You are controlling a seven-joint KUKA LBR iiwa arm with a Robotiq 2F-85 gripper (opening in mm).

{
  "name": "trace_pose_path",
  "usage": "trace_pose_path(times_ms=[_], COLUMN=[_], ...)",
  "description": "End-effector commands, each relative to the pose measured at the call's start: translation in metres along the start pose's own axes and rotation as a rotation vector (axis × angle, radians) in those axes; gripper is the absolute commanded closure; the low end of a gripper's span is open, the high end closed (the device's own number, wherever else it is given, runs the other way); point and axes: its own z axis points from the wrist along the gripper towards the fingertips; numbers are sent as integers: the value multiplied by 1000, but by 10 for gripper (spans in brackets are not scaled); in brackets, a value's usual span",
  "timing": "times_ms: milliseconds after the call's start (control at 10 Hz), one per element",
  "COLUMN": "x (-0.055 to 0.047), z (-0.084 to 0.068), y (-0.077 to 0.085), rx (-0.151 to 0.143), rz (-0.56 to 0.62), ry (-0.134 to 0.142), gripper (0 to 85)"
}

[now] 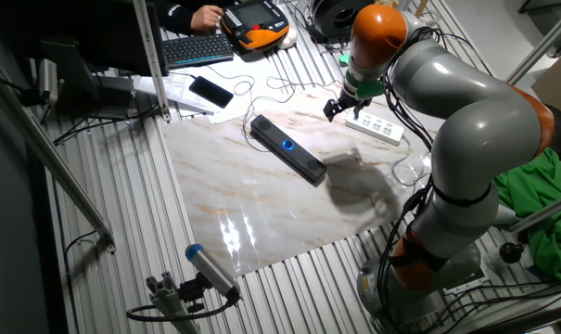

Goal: Turn the knob to increase the volume of the speaker

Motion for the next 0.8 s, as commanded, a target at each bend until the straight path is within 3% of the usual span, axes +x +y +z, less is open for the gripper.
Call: trace_pose_path(times_ms=[0, 100, 700], x=[0, 0, 0], z=[0, 0, 0], y=[0, 0, 0], rx=[0, 105, 105], rz=[0, -237, -239], ry=[0, 207, 204], gripper=[850, 850, 850])
